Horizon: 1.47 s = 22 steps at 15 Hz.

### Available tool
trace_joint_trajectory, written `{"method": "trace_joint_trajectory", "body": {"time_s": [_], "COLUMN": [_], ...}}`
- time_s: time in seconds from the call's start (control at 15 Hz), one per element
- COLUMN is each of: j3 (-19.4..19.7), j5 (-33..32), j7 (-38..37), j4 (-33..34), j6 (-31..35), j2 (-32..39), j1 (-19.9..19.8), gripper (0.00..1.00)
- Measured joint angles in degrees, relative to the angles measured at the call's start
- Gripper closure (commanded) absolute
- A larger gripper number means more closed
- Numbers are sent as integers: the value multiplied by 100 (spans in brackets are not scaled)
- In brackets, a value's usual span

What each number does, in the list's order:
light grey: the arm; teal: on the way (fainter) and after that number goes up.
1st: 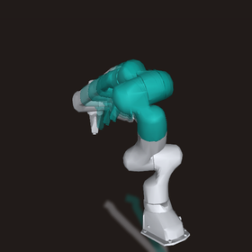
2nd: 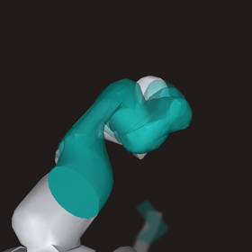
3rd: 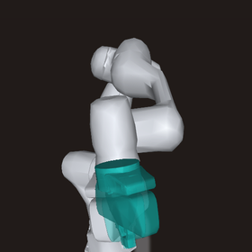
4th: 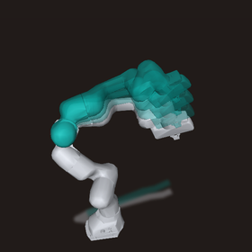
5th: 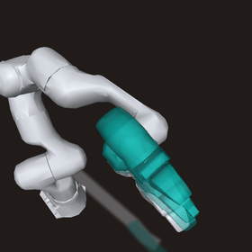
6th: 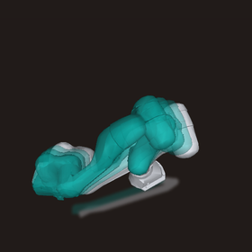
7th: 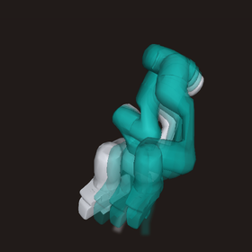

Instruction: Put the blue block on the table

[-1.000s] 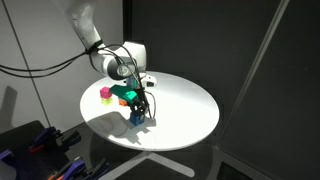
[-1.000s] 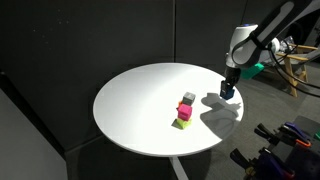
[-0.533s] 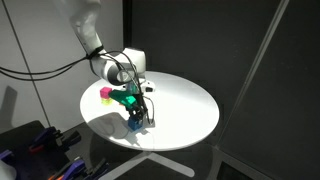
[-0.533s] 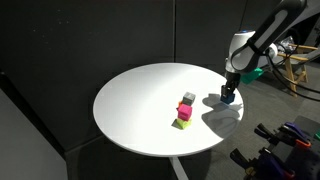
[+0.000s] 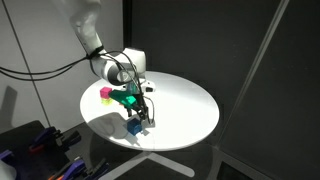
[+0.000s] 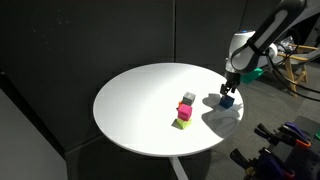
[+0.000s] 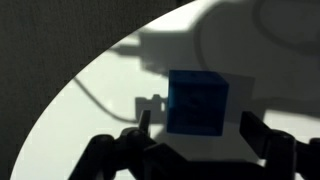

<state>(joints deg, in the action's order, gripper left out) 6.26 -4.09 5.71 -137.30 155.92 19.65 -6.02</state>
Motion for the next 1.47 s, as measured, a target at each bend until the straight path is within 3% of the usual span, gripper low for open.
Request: {"method": "trace_joint_trajectory", "body": {"time_s": [0.47,1.47], "j3": [0,-151], "j5": [0,42], "j7": [-1,-39], "j4": [-33,-189], "j6": [-147,-1761], "j2": [-281,-1994], "j1": [0,158], "gripper": [0,0]}}
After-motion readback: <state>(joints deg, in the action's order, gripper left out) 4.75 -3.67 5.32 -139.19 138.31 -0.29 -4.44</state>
